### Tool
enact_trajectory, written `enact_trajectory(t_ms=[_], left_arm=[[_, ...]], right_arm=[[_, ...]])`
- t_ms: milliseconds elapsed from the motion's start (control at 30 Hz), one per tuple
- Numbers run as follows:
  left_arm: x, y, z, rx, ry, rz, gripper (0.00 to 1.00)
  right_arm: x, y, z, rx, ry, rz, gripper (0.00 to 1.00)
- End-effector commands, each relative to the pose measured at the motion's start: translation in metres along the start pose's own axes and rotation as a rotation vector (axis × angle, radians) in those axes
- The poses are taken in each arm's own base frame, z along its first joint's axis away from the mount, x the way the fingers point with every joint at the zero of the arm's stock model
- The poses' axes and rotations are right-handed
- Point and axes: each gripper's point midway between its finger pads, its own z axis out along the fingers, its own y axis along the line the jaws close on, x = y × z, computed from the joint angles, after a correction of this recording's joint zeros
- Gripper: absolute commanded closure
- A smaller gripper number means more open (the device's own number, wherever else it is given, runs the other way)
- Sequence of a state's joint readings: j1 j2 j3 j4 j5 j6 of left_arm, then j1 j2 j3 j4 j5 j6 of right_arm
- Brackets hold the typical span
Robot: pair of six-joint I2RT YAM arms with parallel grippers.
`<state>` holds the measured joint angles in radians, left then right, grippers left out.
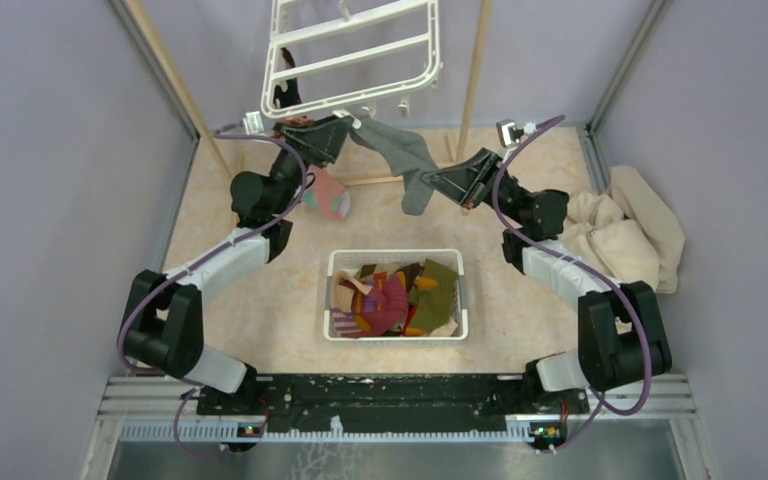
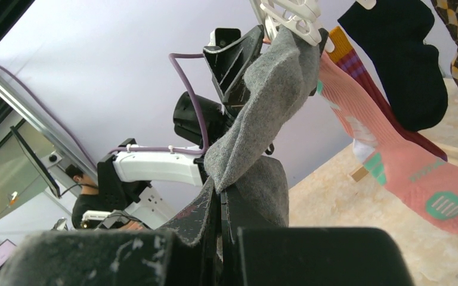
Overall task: Remove the socks clipped to the hanger
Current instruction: Remove the sock from the hanger.
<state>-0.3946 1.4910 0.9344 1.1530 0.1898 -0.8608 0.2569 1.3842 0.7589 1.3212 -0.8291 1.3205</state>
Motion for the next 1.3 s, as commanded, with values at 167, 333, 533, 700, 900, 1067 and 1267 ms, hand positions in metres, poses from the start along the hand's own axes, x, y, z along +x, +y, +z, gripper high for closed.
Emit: enact_trajectory(t_ms=[167,333,533,700,900,1067,1267], left_arm=[[-0.0345,-0.0108,0.0069,0.025,-0.142,-0.020,0.33],[-0.0365,-0.0078,0.0087,0.026,-0.157,-0.038,0.38],[-0.0379,-0.0086,0.0110,0.037,-0.162,-0.044,0.44],[-0.0374,-0.0092,0.0114,0.042,-0.159,-0.048,0.52],[-0.0359,-0.0123,0.0136,0.062,-0.149,-0.060,0.58],[-0.0340,-0.0141,0.0138,0.074,-0.141,-0.065,0.67],[-0.0331,-0.0167,0.0162,0.078,-0.122,-0.055,0.83]], right_arm=[[-0.0049,0.0121,-0.0006,-0.049,-0.013,-0.057,1.00],[-0.0041,0.0109,-0.0007,-0.049,-0.010,-0.057,1.00],[-0.0040,0.0086,-0.0004,-0.048,-0.010,-0.053,1.00],[-0.0036,0.0085,-0.0005,-0.052,-0.008,-0.052,1.00],[-0.0034,0.0086,-0.0010,-0.054,-0.011,-0.050,1.00],[-0.0028,0.0080,-0.0020,-0.053,-0.017,-0.043,1.00],[-0.0018,0.0081,-0.0026,-0.056,-0.017,-0.042,1.00]])
